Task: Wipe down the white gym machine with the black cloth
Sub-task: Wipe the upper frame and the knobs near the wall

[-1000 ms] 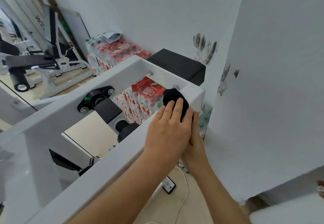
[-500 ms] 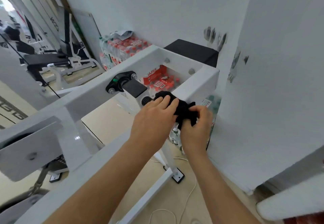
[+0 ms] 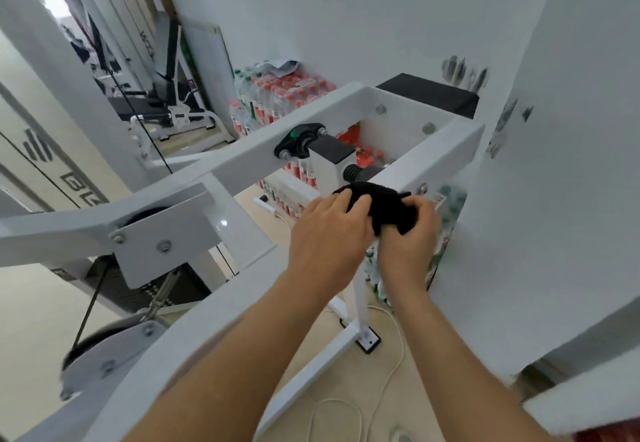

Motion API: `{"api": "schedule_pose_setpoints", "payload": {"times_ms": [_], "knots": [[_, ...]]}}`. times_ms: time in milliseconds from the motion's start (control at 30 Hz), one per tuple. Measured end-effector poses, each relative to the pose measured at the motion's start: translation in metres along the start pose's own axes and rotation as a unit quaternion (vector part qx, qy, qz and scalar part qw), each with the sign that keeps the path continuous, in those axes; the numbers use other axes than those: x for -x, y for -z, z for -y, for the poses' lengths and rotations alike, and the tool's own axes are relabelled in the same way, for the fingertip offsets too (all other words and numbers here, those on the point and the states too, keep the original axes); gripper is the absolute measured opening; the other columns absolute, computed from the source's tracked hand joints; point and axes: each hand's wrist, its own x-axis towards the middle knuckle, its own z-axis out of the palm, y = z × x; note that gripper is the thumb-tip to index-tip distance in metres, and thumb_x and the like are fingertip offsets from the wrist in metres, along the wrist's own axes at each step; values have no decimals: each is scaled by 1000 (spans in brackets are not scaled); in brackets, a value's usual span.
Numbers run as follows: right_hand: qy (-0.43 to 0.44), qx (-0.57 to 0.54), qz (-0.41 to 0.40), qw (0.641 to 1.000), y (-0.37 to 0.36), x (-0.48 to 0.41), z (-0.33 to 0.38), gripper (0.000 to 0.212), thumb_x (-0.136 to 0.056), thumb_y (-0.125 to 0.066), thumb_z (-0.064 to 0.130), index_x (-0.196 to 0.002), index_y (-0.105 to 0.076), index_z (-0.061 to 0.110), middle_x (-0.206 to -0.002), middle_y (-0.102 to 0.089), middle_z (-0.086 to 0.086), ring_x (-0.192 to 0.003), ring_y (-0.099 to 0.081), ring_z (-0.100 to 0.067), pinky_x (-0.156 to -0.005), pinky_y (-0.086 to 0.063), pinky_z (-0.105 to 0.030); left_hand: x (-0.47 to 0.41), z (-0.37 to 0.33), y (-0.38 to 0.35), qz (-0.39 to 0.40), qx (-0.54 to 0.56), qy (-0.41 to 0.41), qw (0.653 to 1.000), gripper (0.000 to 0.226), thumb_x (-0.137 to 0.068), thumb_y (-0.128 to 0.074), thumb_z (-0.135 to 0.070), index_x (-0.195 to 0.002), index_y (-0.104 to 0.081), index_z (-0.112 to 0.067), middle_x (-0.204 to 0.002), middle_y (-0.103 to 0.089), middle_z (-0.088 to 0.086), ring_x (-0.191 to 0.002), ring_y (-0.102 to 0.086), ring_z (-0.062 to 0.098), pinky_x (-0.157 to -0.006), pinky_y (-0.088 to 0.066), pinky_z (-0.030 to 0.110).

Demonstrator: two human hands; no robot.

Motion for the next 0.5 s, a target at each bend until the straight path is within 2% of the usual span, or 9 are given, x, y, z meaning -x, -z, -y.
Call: {"api": "schedule_pose_setpoints", "payload": {"times_ms": [67,133,233,300,367,433,500], "knots": [[-6,-3,0,1000,-6,25,-1,36,-79,-63,-3,-106,-54,19,-114,-52,-6,-104,-52,-13,-91,-47,-27,20,3,-1,-2,9,20,1000,35,-96,-38,-31,-115,-64,-18,-108,-68,1,-101,-65,22,-83,-50,35],[3,1,10,1000,-4,45,-4,36,-81,-63,-5,-109,-55,17,-117,-48,-7,-103,-46,4,-90,-41,-11,45,15,3,-13,10,39,999,38,-93,-40,-32,-118,-66,-19,-117,-70,2,-109,-66,22,-84,-53,36],[13,25,94,995,0,73,-8,34,-78,-66,-7,-99,-57,18,-110,-49,-8,-94,-46,12,-81,-38,-3,80,31,10,-45,16,67,997,34,-92,-45,-33,-114,-68,-20,-121,-69,0,-112,-65,21,-88,-52,36],[0,17,164,986,4,96,-10,32,-76,-71,-7,-94,-60,18,-104,-51,-4,-91,-50,9,-76,-43,-10,97,38,13,-78,18,79,994,25,-89,-54,-25,-107,-70,-18,-116,-71,-1,-108,-66,21,-87,-52,37],[3,-5,194,981,8,107,-10,32,-77,-71,-3,-94,-62,23,-104,-50,2,-94,-53,3,-75,-47,-16,112,42,16,-99,6,97,990,21,-85,-63,-20,-103,-72,-17,-112,-72,0,-105,-67,21,-89,-52,37],[71,3,188,980,8,107,-8,24,-79,-68,9,-97,-63,24,-106,-47,3,-96,-52,-5,-81,-46,-14,126,45,22,-107,-13,123,987,22,-85,-64,-20,-104,-72,-15,-113,-72,1,-105,-67,21,-91,-52,37],[178,42,203,962,4,111,-2,22,-79,-62,20,-100,-66,16,-109,-45,-1,-96,-47,-17,-84,-39,-12,143,48,28,-106,-45,155,981,24,-86,-60,-20,-106,-72,-13,-115,-71,2,-107,-67,21,-92,-51,36]]}}
